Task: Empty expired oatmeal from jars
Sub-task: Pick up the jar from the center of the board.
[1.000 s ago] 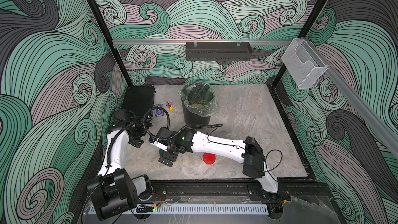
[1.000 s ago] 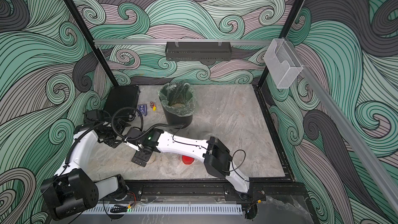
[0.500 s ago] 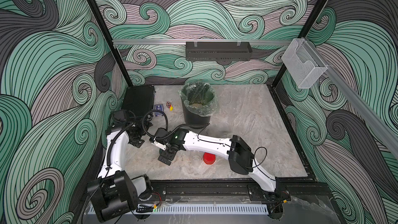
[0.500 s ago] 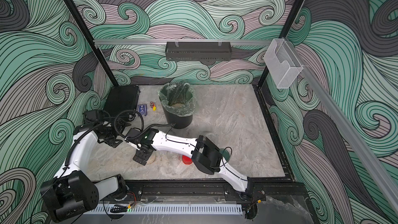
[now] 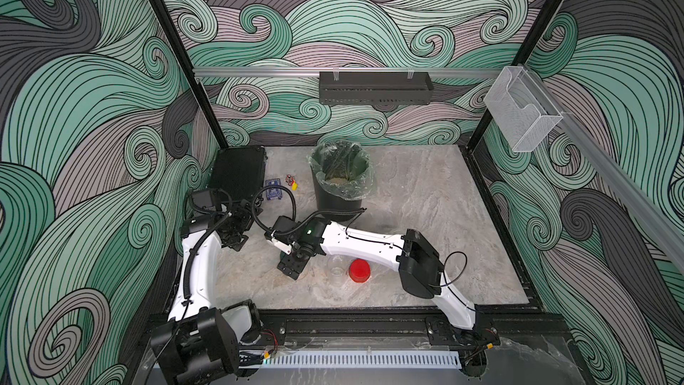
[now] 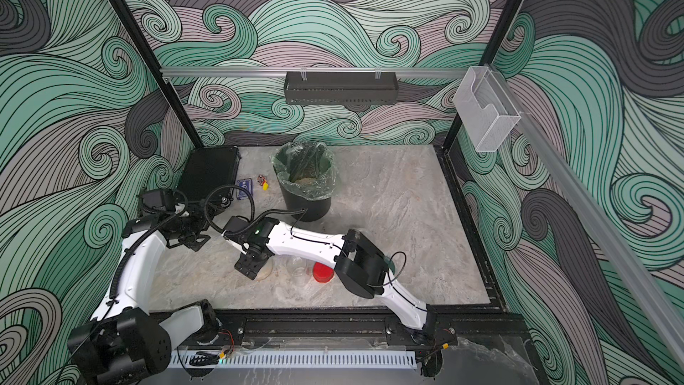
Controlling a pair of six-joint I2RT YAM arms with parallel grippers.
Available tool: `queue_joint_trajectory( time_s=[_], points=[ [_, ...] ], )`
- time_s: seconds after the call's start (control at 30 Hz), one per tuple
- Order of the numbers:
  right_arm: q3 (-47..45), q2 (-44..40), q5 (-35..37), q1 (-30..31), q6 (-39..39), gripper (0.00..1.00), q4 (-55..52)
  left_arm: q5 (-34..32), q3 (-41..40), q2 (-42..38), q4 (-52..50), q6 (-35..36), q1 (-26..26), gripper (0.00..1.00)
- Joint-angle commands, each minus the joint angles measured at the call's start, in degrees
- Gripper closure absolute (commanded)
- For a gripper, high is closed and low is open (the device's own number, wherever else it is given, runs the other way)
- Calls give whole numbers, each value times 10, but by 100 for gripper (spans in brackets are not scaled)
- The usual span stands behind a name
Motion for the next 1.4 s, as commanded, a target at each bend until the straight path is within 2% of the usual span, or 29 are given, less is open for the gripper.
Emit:
queue_joint_trajectory(
  time_s=[0.0, 0.27, 0.47, 0.6, 0.73, 0.87, 1.03, 1.2, 1.37],
  points=[
    [-17, -98, -31, -29, 31, 41, 23, 7, 9, -31, 34, 46, -33, 1],
    [-117, -227, -108, -114, 61, 44, 64, -73, 32, -83, 50, 138, -173, 1],
    [-173, -306, -138, -169, 69, 45, 63, -117, 55, -99, 42, 194, -271, 3],
    [-218, -357, -153, -203, 81, 45, 63, -113, 51, -119, 44, 235, -323, 3],
    [-241, -394, -170, -237, 87, 45, 63, -98, 15, -129, 125, 264, -401, 3],
    [-256, -427, -201, -272, 91, 45, 64, -104, 17, -116, 138, 341, -470, 3],
    [-260, -445, -261, -293, 97, 44, 63, -29, -11, -138, 180, 467, -498, 1],
    [-268, -449, -339, -295, 125, 45, 92, -11, -27, -126, 223, 511, -506, 2],
    [-279, -452, -380, -293, 155, 45, 135, -28, -18, -105, 230, 523, -525, 1]
  ],
)
